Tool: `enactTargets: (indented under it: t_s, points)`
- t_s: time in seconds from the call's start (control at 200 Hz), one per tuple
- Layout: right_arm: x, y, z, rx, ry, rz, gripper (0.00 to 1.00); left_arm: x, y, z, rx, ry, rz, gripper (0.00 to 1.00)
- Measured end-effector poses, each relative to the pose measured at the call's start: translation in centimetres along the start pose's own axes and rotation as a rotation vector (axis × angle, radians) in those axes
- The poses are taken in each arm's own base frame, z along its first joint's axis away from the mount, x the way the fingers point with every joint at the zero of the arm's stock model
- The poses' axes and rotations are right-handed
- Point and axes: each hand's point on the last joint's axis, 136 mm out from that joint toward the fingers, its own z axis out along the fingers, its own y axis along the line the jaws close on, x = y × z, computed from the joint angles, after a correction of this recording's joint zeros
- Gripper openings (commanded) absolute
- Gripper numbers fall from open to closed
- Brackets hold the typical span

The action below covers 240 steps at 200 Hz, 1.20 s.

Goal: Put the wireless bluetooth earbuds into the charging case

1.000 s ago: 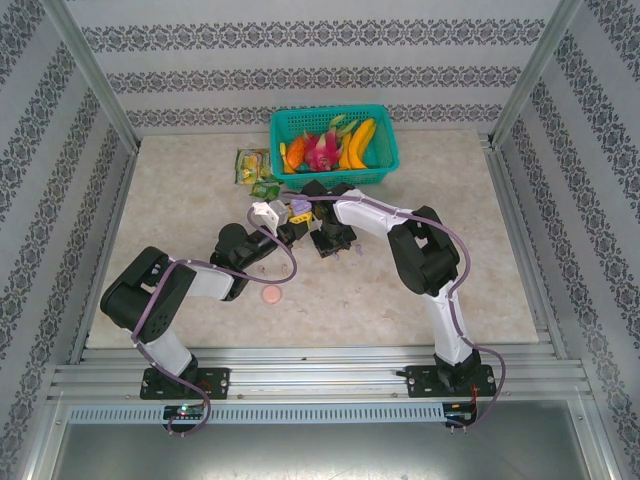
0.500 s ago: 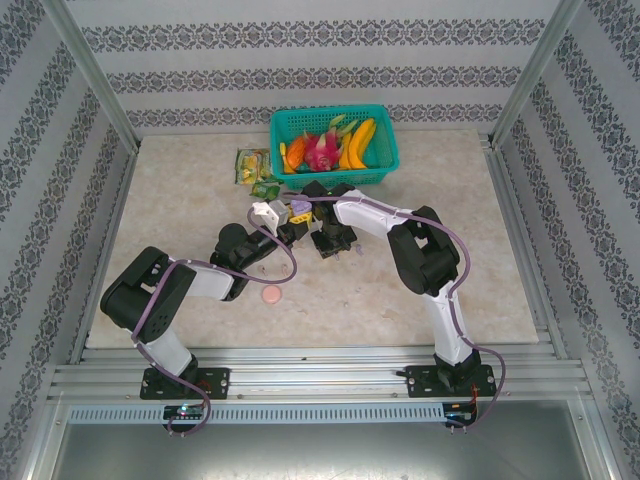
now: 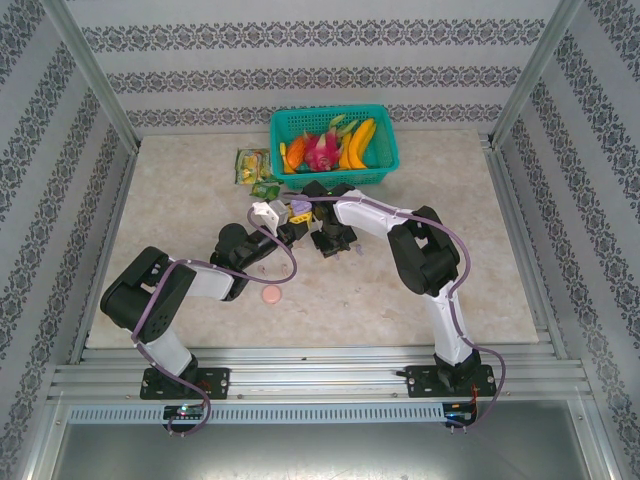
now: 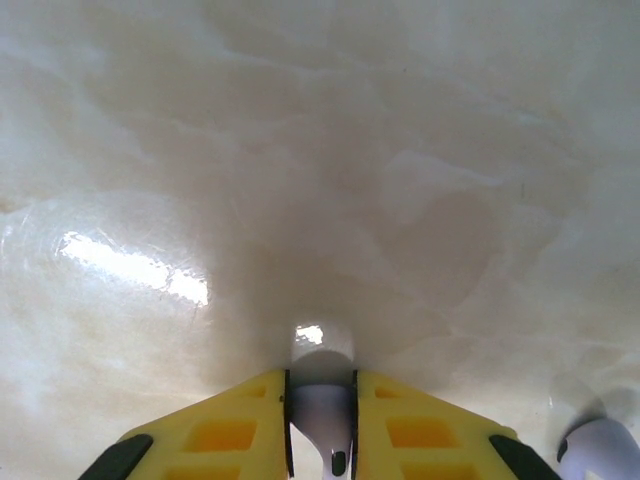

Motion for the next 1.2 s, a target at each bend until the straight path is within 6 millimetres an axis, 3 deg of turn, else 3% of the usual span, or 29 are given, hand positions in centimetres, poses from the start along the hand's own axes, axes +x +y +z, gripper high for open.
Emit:
enactTargets:
  t_s: [0.355, 0.879, 1.029, 1.199]
  points:
    - [1.4, -0.3, -0.5, 0.000, 0.005, 0.005, 0.19, 0.0, 0.0, 0.0, 0.001, 0.000, 0.000, 0.00]
    - [2.7, -1.6, -3.6, -0.069, -0.136, 0.124, 0.17, 0.0, 0.0, 0.0, 0.001, 0.000, 0.000, 0.00]
    - [2.4, -2.3, -6.1, -0.094, -0.224, 0.168, 0.17, 0.0, 0.0, 0.0, 0.001, 0.000, 0.000, 0.00]
    - [1.6, -2.9, -11.1, -0.132, -0.375, 0.200, 0.17, -0.1, -0.3, 0.0, 0.016, 0.000, 0.000, 0.00]
